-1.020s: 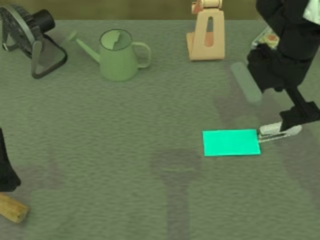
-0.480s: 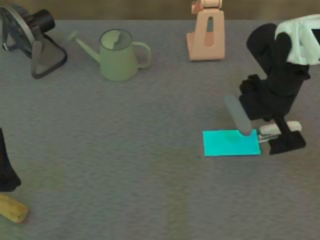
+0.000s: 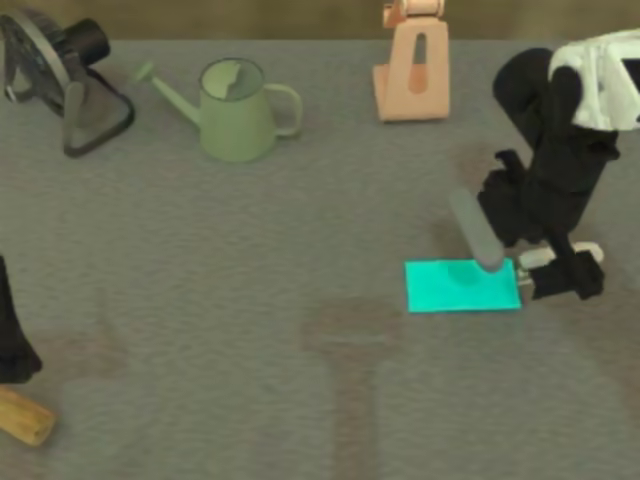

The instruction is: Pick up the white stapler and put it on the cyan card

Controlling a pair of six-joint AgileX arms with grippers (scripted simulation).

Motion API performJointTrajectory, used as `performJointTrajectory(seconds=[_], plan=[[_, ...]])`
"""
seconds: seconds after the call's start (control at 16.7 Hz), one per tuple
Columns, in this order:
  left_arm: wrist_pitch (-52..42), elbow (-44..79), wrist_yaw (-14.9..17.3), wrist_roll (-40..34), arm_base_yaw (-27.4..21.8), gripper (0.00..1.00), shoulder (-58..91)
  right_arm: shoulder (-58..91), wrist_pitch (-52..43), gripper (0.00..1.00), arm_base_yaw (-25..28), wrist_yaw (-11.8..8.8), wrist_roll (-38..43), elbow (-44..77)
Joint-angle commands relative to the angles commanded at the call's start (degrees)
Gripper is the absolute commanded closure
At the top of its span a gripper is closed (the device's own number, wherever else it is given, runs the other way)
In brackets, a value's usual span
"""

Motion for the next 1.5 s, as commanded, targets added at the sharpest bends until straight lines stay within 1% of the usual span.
performJointTrajectory(seconds=[0.42,0.48,1.08,1.2,1.5], plan=[[0.0,0.0,0.0,0.0,0.0,0.00,0.0,0.0,0.0,0.98,0.0,0.0,0.0,0.0],[0.0,0.0,0.0,0.0,0.0,0.00,0.0,0.0,0.0,1.00,0.0,0.0,0.0,0.0],[0.0,0.0,0.0,0.0,0.0,0.00,0.0,-0.2,-1.0,1.00,-0.1,0.0,-0.1,1.0],[0.0,0.0,0.0,0.0,0.0,0.00,0.0,-1.0,-4.3,1.00,0.0,0.0,-0.2,3.8],[0.0,0.0,0.0,0.0,0.0,0.00,0.0,-4.1,-17.8,1.00,0.3,0.0,-0.4,12.9]])
